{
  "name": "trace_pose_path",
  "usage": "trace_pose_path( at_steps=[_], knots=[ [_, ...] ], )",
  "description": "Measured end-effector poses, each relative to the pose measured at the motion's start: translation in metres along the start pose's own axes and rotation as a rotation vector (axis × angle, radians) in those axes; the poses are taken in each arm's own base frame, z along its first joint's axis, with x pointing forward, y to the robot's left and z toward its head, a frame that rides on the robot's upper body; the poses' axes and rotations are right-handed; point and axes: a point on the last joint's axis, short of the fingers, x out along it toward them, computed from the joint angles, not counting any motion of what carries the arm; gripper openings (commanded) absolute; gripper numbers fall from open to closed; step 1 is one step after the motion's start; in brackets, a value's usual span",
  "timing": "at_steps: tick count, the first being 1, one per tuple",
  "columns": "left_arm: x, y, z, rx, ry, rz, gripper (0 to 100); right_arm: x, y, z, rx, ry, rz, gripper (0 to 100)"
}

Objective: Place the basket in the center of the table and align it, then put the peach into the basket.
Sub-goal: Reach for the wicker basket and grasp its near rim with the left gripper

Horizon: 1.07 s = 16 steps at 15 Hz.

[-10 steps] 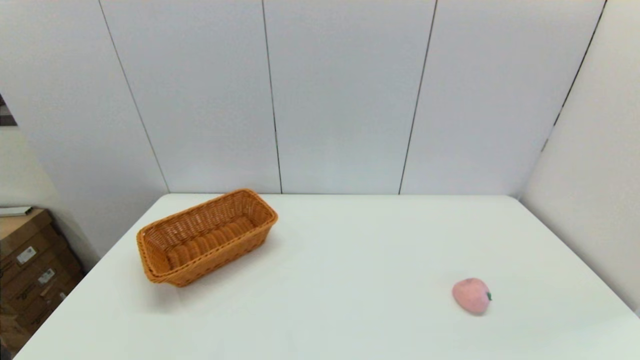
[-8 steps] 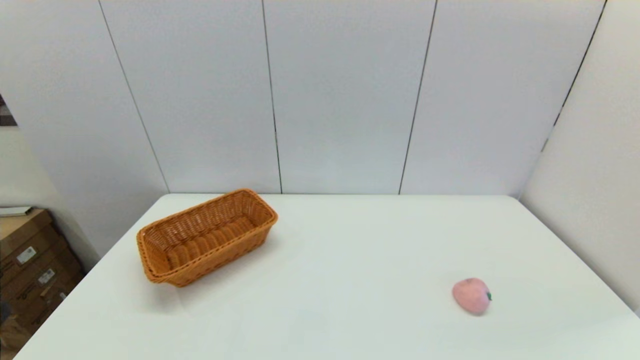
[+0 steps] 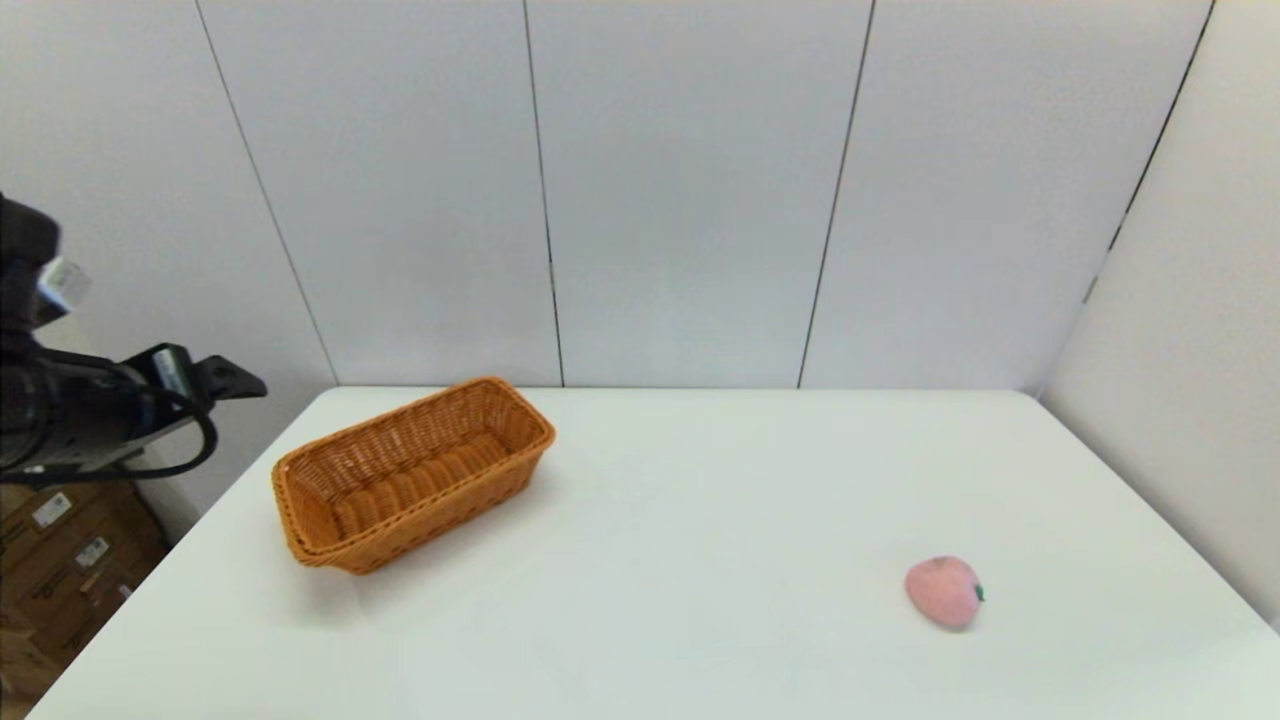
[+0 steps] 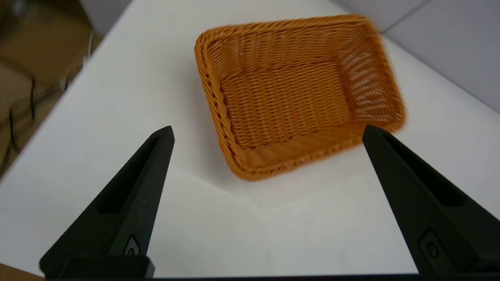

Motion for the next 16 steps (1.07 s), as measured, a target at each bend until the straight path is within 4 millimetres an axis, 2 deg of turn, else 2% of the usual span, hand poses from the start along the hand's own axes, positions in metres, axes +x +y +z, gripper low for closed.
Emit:
trace_pose_path(
  at_steps=[3,5,8,11,12,14,16],
  knots=[
    [0.079,-0.009,0.017,-0.098,0.171,0.112,100,0.000,0.000,0.000,0.001,0.000,-0.001,100],
    [0.125,-0.007,0.018,-0.158,0.284,0.179,100,0.000,0.000,0.000,0.001,0.000,-0.001,100],
    [0.180,0.001,0.009,-0.207,0.403,0.232,100,0.000,0.000,0.000,0.001,0.000,-0.001,100],
    [0.219,0.012,-0.011,-0.232,0.500,0.278,100,0.000,0.000,0.000,0.001,0.001,-0.001,100],
    [0.228,0.015,-0.017,-0.236,0.527,0.286,0,0.000,0.000,0.000,0.001,0.000,-0.001,100],
    [0.241,0.021,-0.025,-0.245,0.567,0.298,0,0.000,0.000,0.000,0.001,0.000,0.000,100],
    [0.245,0.023,-0.027,-0.249,0.597,0.310,0,0.000,0.000,0.000,0.001,0.000,0.000,100]
  ],
)
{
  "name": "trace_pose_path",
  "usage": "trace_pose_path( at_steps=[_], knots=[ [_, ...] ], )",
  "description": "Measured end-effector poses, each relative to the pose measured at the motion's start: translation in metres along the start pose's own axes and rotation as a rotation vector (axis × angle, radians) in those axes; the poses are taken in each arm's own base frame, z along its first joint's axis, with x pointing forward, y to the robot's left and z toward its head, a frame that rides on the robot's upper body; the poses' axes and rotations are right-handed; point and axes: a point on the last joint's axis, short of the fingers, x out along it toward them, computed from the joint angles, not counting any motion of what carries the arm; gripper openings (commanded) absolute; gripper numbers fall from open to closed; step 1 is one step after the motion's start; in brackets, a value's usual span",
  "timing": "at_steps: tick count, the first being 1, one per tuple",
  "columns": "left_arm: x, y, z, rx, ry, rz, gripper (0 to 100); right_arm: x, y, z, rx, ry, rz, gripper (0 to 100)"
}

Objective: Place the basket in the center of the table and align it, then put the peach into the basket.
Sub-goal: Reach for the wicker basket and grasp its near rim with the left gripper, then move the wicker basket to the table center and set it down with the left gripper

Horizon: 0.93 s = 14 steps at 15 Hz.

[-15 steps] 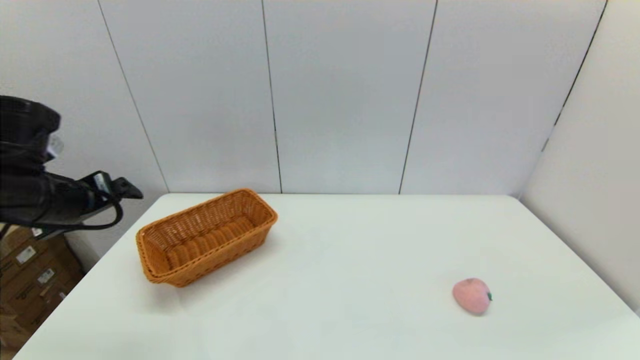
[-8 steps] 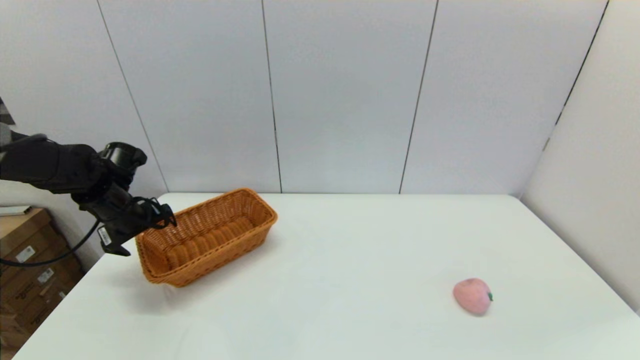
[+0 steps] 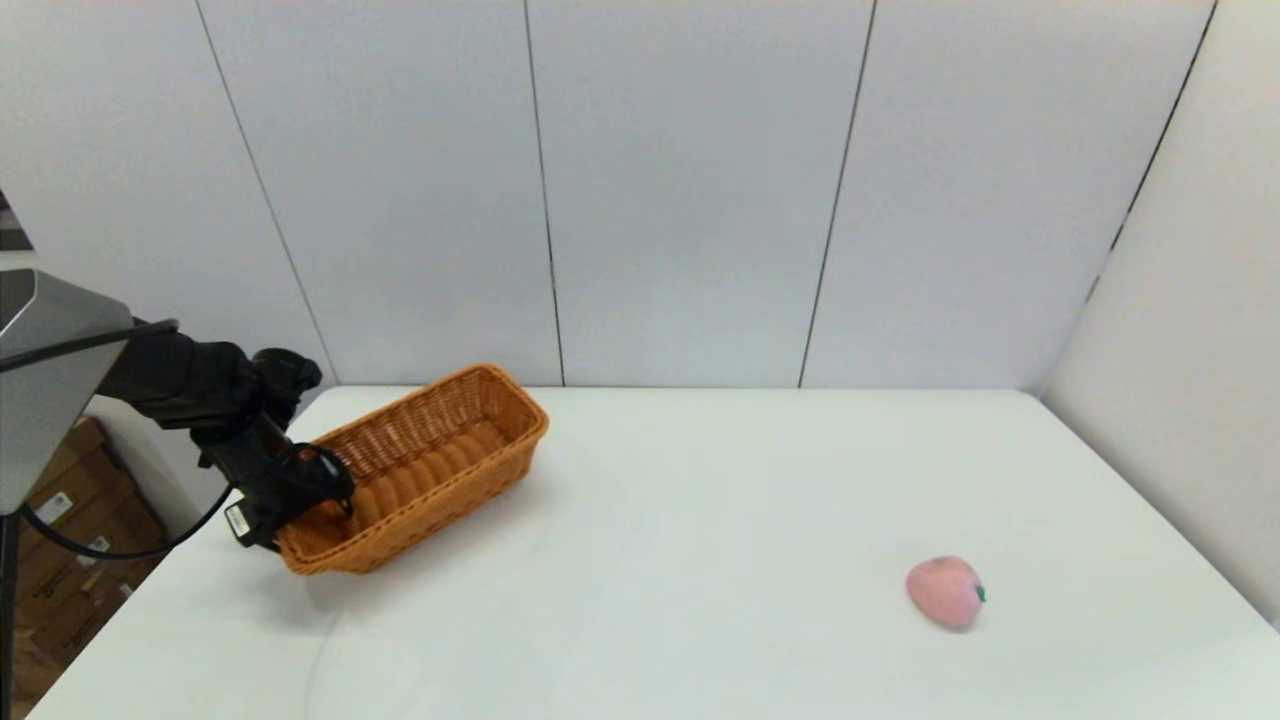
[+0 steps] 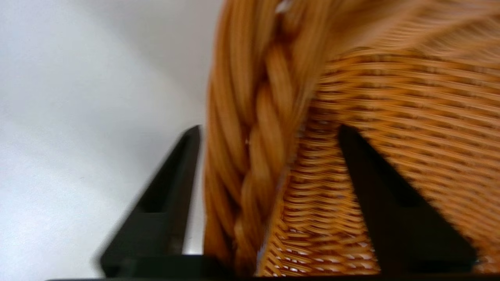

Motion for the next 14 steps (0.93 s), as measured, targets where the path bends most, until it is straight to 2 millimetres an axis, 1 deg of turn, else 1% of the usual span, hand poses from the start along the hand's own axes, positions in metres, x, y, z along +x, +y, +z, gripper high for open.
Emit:
trace_pose_path(
  at_steps=[4,7,9,14],
  knots=[
    [-0.002,-0.002,-0.001,-0.003,0.044,-0.030,0,0.000,0.000,0.000,0.000,0.000,0.000,100],
    [-0.009,-0.003,-0.001,-0.003,0.042,-0.044,0,0.000,0.000,0.000,0.000,0.000,-0.001,100],
    [-0.019,-0.003,-0.003,-0.004,0.072,-0.064,0,0.000,0.000,0.000,-0.001,0.001,-0.001,100],
    [-0.052,-0.008,-0.011,0.008,0.202,-0.181,0,0.000,0.000,0.000,-0.001,0.001,-0.001,100]
  ],
)
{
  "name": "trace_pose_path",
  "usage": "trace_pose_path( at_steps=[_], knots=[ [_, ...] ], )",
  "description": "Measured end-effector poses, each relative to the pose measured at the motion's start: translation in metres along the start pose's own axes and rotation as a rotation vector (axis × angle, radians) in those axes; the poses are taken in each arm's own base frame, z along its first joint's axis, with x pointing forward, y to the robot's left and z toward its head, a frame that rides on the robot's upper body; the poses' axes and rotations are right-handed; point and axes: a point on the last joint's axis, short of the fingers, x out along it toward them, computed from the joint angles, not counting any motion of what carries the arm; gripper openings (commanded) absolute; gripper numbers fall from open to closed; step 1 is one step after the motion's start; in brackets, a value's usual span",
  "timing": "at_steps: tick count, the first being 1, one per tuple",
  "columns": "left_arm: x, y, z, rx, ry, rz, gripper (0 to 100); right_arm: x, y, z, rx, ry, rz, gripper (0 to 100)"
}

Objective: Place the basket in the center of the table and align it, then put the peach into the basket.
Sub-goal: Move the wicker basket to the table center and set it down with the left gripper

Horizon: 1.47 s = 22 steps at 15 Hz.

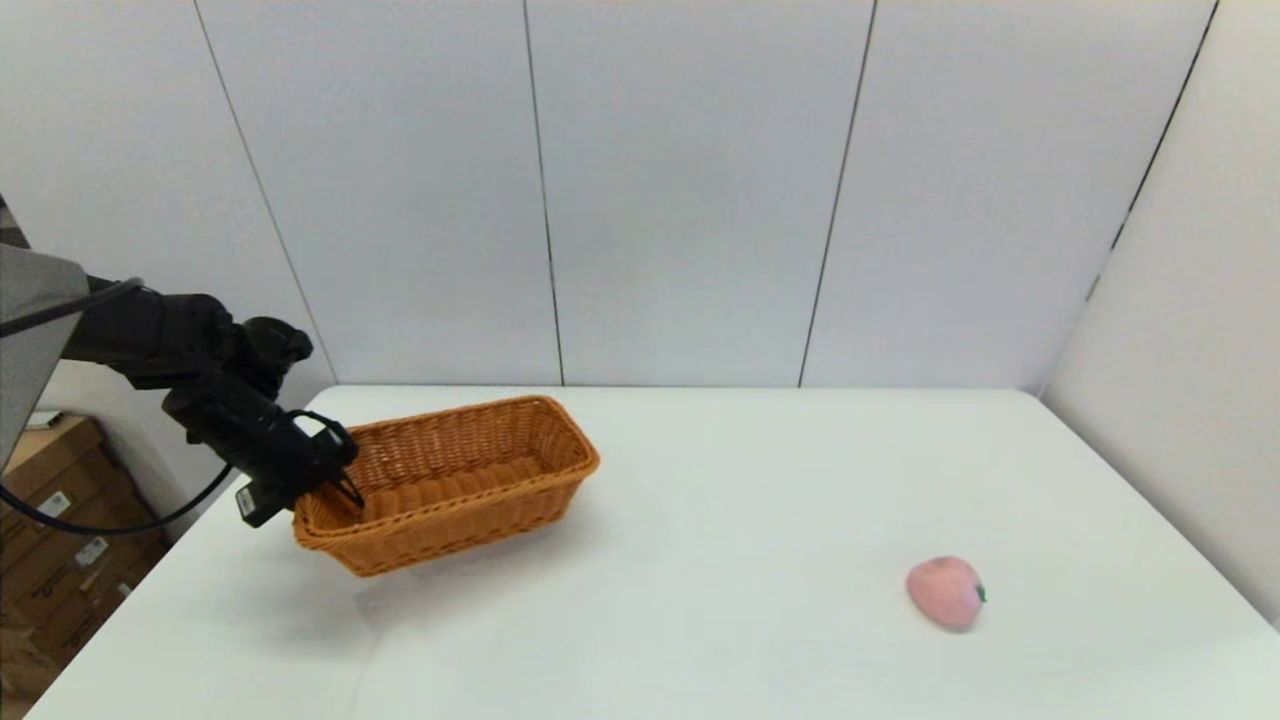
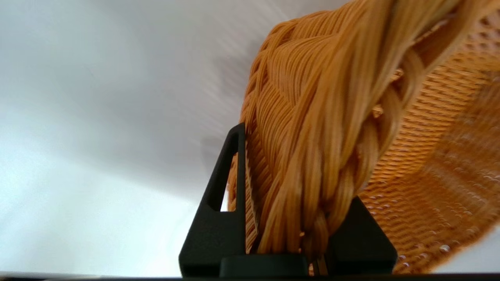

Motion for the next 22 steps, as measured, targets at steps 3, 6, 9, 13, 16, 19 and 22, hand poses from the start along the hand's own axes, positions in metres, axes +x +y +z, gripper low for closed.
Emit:
trace_pose_path(
  at_steps=[3,6,9,13,16,19,22],
  knots=[
    [-0.014,-0.016,-0.018,0.084,0.035,-0.071,0,0.000,0.000,0.000,-0.001,0.000,0.000,100],
    [-0.020,-0.041,-0.049,0.186,0.055,-0.084,0,0.000,0.000,0.000,0.000,0.000,0.000,100],
    [-0.013,-0.073,-0.091,0.295,0.092,-0.091,0,0.000,0.000,0.000,0.000,0.000,0.000,100],
    [0.011,-0.118,-0.135,0.392,0.111,-0.098,0,0.000,0.000,0.000,0.000,0.000,0.000,100],
    [0.040,-0.140,-0.160,0.441,0.136,-0.066,0,0.000,0.000,0.000,0.000,0.000,0.000,100],
    [0.068,-0.148,-0.179,0.488,0.151,-0.016,0,0.000,0.000,0.000,0.000,-0.001,0.000,100],
    [0.085,-0.149,-0.188,0.508,0.165,0.019,100,0.000,0.000,0.000,0.000,-0.001,0.000,100]
  ],
)
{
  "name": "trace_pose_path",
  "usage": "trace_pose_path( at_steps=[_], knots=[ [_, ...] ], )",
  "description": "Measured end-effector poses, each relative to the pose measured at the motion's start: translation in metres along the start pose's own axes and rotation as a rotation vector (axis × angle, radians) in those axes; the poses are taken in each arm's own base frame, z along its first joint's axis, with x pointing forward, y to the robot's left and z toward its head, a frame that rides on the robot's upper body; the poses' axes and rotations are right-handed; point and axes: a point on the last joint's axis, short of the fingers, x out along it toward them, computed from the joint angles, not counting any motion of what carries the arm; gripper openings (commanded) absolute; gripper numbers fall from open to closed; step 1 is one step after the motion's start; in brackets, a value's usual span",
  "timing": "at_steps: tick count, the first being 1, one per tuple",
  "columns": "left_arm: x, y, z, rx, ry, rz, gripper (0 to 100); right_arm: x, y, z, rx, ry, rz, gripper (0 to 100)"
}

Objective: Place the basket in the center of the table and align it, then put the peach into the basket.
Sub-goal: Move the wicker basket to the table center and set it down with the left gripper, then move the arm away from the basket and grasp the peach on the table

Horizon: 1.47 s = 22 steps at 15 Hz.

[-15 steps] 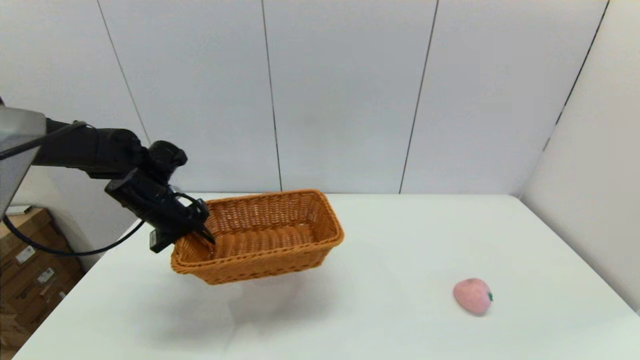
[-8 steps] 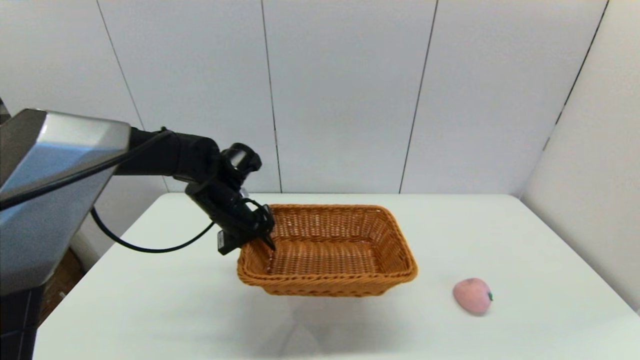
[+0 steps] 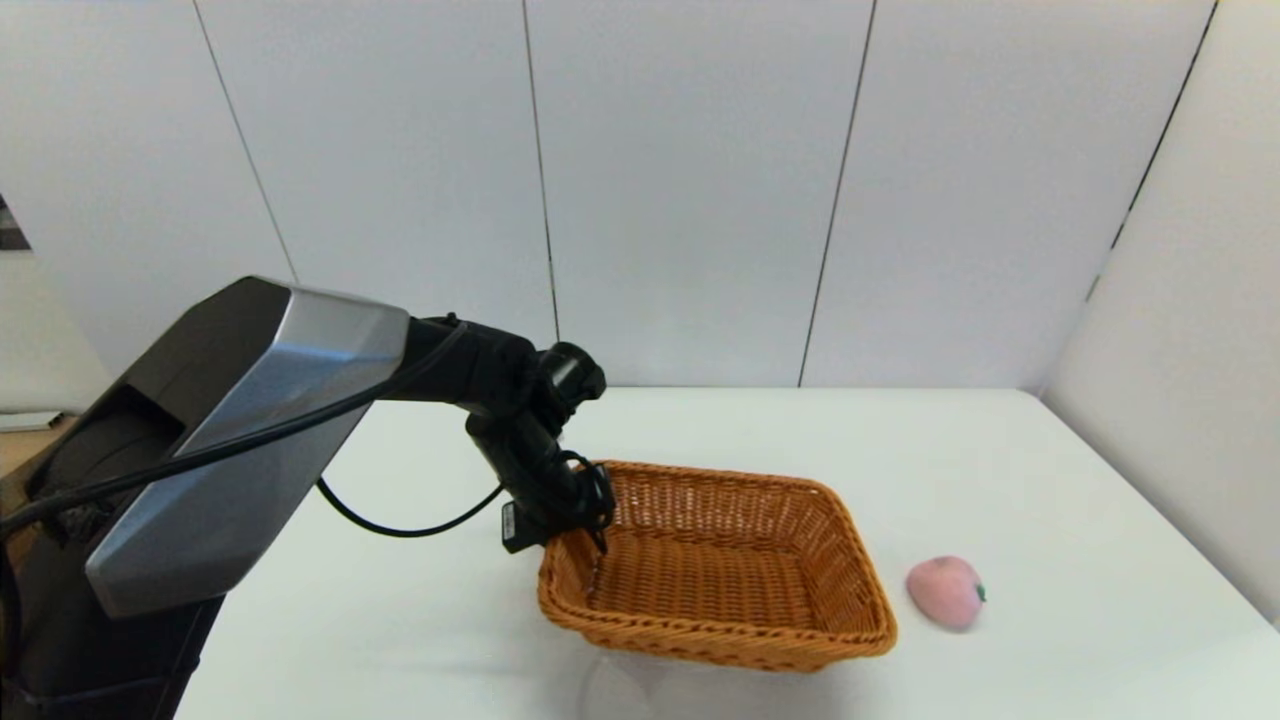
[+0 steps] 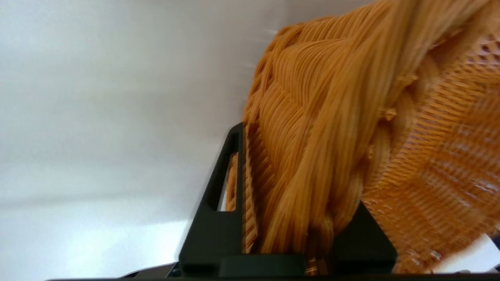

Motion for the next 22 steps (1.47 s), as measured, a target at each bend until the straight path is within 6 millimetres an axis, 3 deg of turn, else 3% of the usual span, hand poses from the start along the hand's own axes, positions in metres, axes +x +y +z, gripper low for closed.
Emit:
trace_pose_path(
  at_steps=[4,8,12,15,18,22],
  knots=[
    [0.007,-0.003,-0.001,0.012,-0.008,0.016,100,0.000,0.000,0.000,0.000,0.001,0.000,100],
    [-0.017,0.000,0.004,0.010,-0.060,-0.014,100,0.000,0.000,0.000,0.001,0.001,0.000,100],
    [-0.080,0.031,0.024,-0.025,-0.186,-0.060,100,0.000,0.000,0.000,0.000,0.001,0.000,100],
    [-0.148,0.076,0.023,-0.032,-0.301,-0.053,100,0.000,0.000,0.000,0.000,0.001,0.000,100],
    [-0.208,0.123,-0.012,-0.006,-0.389,-0.025,100,0.000,0.000,0.000,0.000,0.001,0.000,100],
    [-0.242,0.160,-0.098,0.031,-0.482,-0.008,100,0.000,0.000,0.000,0.001,0.000,0.000,100]
  ],
)
